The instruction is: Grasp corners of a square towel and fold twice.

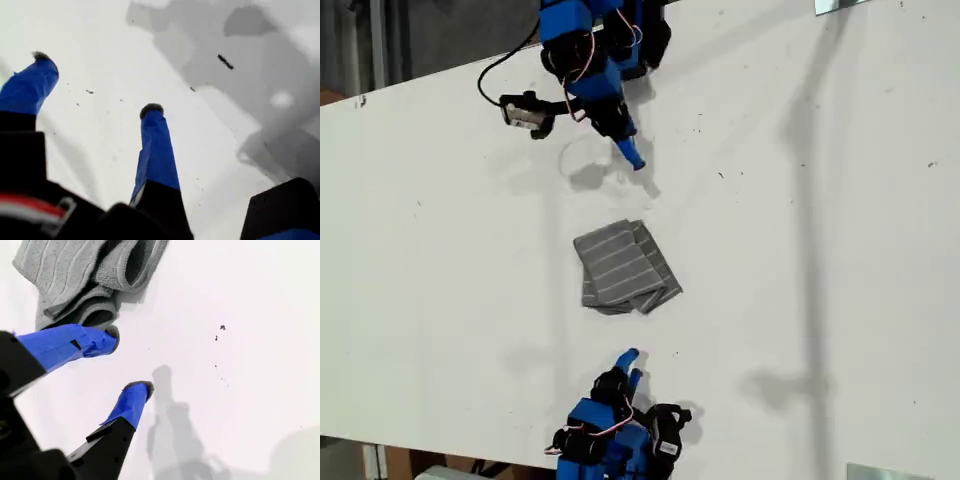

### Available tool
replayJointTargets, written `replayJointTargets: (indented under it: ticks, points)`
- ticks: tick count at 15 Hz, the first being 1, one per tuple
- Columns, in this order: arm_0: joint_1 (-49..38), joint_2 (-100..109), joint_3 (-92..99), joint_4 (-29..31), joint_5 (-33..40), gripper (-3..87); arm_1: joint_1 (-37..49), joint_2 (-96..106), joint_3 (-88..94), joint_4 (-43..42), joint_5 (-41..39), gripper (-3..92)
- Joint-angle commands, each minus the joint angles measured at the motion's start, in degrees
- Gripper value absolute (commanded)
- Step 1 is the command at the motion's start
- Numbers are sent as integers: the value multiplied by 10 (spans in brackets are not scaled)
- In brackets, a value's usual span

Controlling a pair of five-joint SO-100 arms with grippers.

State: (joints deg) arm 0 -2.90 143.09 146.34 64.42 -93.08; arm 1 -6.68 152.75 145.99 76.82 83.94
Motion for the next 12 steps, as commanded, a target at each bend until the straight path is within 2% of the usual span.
replayJointTargets:
  ticks: [1, 2, 4, 5, 7, 10, 12]
  points:
    - [-5, 101, 43, -29, 4, 160, -64, 233, 73, 31, 72, 358]
    - [-7, 159, 76, -29, -2, 160, -77, 333, 100, 60, 83, 365]
    - [-11, 307, 144, 9, -25, 160, -87, 352, 111, 62, 81, 373]
    - [-14, 399, 182, 39, -35, 160, -82, 353, 110, 61, 76, 370]
    - [-20, 560, 228, 141, -59, 160, -69, 353, 112, 66, 69, 366]
    - [-24, 557, 230, 169, -75, 154, -58, 356, 131, 71, 83, 356]
    - [-30, 557, 249, 161, -82, 145, -45, 359, 130, 104, 98, 370]
